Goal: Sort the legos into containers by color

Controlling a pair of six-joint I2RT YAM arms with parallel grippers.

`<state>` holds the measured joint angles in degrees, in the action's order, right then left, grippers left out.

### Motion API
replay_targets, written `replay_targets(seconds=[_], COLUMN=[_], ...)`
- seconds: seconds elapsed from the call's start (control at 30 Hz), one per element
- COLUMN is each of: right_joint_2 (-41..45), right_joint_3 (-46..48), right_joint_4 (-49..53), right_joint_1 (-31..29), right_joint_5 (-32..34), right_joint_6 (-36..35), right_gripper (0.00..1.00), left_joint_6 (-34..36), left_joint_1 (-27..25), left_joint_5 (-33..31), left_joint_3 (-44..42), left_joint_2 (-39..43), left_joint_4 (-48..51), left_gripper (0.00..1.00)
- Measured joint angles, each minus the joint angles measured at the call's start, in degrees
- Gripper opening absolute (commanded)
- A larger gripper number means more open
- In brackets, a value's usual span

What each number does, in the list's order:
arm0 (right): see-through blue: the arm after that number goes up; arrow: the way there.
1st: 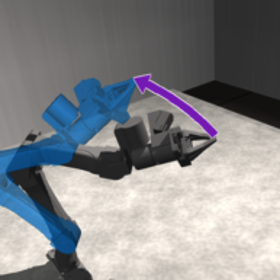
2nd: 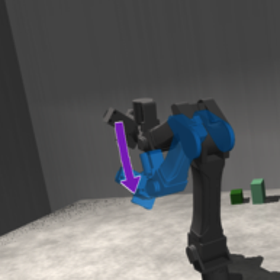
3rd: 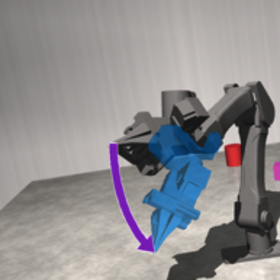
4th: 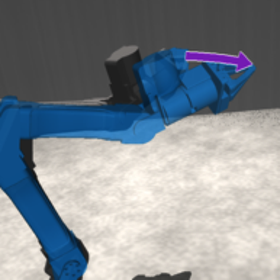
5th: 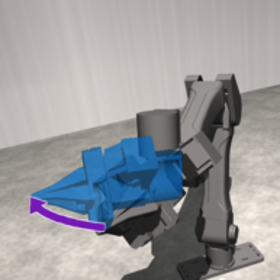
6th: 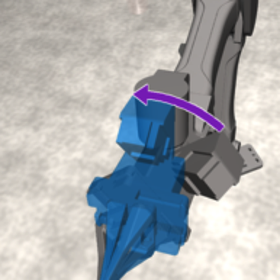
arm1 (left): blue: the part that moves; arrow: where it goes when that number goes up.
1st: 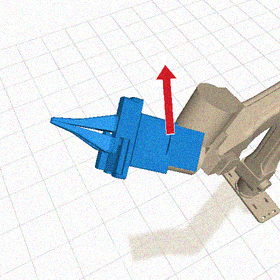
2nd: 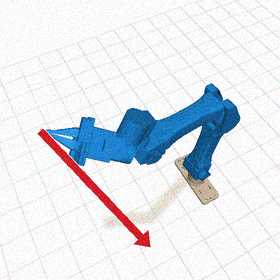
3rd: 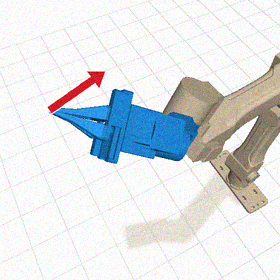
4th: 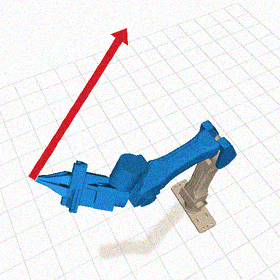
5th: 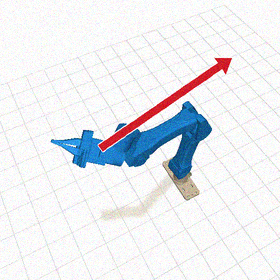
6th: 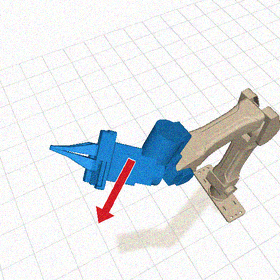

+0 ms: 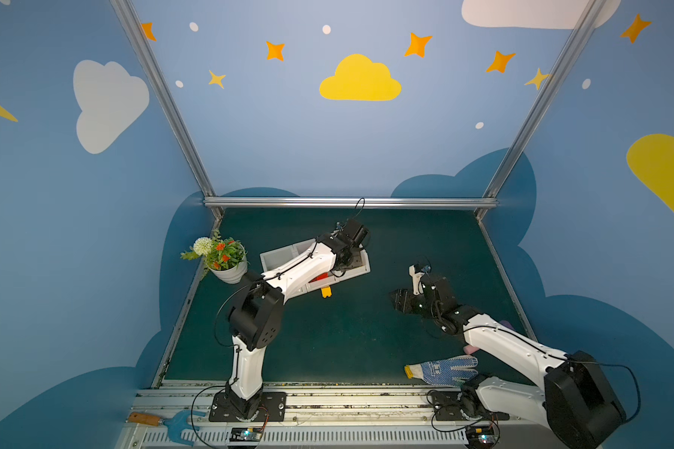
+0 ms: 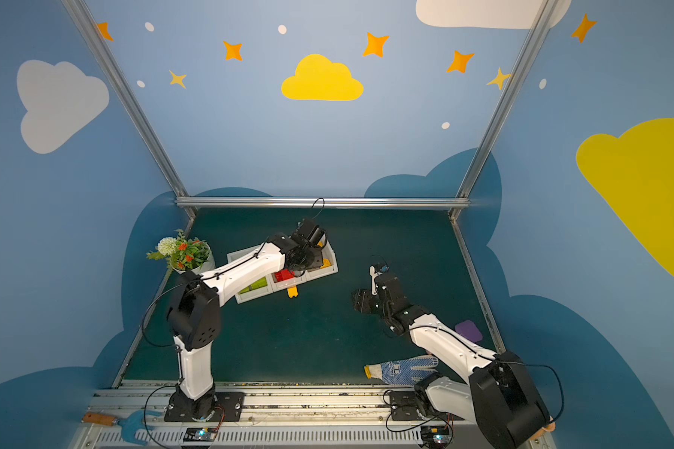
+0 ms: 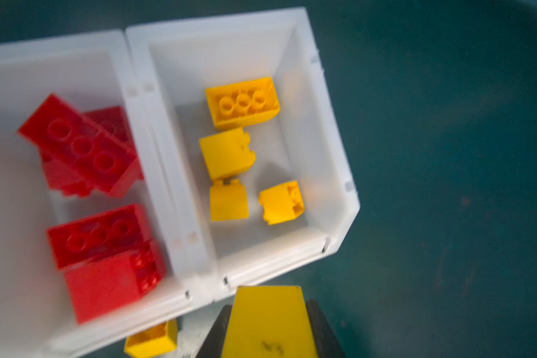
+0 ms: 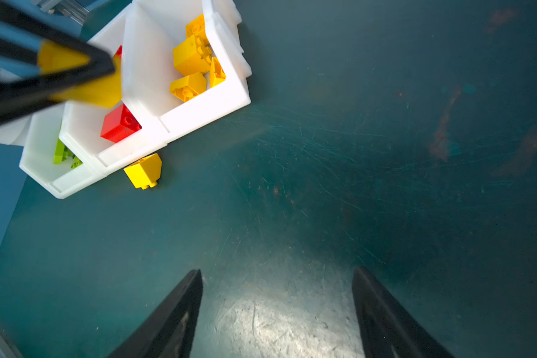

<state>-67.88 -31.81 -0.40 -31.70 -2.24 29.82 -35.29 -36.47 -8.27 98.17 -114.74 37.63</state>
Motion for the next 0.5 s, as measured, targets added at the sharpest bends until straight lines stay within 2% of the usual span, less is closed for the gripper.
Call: replay_targets(seconds=[0.23, 0.37, 0.5], right_joint_2=[-0.5, -0.6, -1.9], right_joint_3=[0.0, 0.0, 0.0], right_joint_4=[-1.1, -1.3, -2.3], right_joint_1=[0.0, 0.0, -0.2], right_joint_5=[0.3, 0.5, 0.5], right_joint_6=[0.0, -0.1, -0.3], right_gripper=[0.75, 0.75, 0.75], left_joint_6=[2.3, 3.3, 3.6], left_joint_1=[3.5, 4.8, 5.5], left_joint_5=[2.6, 3.0, 3.5], left_joint_3=[16.2, 24.5, 28.0], left_joint_2=[-12.2, -17.7, -20.0], left_joint_4=[4.9, 8.6, 10.6], left_gripper=[0.31, 0.39, 0.54])
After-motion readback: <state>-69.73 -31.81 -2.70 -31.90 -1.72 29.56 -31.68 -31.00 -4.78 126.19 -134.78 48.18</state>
